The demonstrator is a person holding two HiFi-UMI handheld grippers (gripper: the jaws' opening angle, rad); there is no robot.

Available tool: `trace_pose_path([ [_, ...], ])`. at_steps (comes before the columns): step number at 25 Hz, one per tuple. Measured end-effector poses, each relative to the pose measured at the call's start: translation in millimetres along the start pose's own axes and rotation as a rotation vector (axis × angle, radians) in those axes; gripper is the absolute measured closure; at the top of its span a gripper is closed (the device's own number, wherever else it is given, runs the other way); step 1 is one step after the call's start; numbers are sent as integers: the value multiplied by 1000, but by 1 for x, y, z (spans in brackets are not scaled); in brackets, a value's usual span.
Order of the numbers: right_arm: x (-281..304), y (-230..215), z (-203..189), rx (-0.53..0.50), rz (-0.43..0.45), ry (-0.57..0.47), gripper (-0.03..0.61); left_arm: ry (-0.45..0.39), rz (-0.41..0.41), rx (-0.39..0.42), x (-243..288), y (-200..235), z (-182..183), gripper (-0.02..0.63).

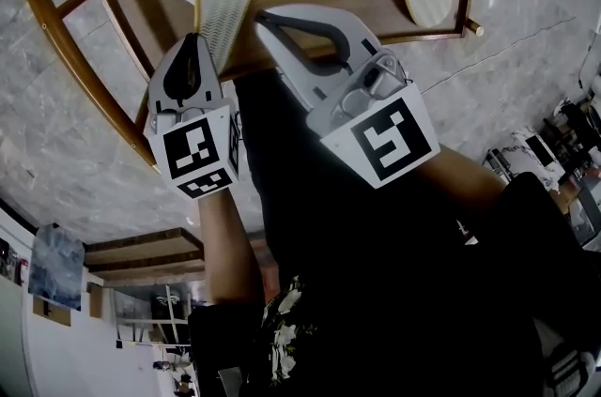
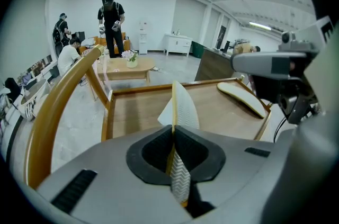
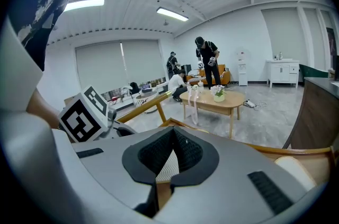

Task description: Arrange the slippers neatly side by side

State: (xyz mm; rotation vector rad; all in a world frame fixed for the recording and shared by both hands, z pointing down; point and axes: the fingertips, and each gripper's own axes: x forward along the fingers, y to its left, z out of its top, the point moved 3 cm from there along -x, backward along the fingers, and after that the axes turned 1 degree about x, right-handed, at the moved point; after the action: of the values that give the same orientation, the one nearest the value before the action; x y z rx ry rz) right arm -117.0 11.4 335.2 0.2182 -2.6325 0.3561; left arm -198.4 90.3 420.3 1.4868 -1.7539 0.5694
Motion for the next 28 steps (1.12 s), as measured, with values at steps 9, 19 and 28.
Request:
trace_pose_path([
  [9,-8,-6,1,-3,-5,-18,580,-28,24,184,-14,-28,18,600],
  [19,-25,-26,-10,1,-45,-15,580,-8,26,483,-7,-71,20,601],
  [28,-22,-43,-42,64,-58,65,580,-17,52,558,-6,-79,30,603],
])
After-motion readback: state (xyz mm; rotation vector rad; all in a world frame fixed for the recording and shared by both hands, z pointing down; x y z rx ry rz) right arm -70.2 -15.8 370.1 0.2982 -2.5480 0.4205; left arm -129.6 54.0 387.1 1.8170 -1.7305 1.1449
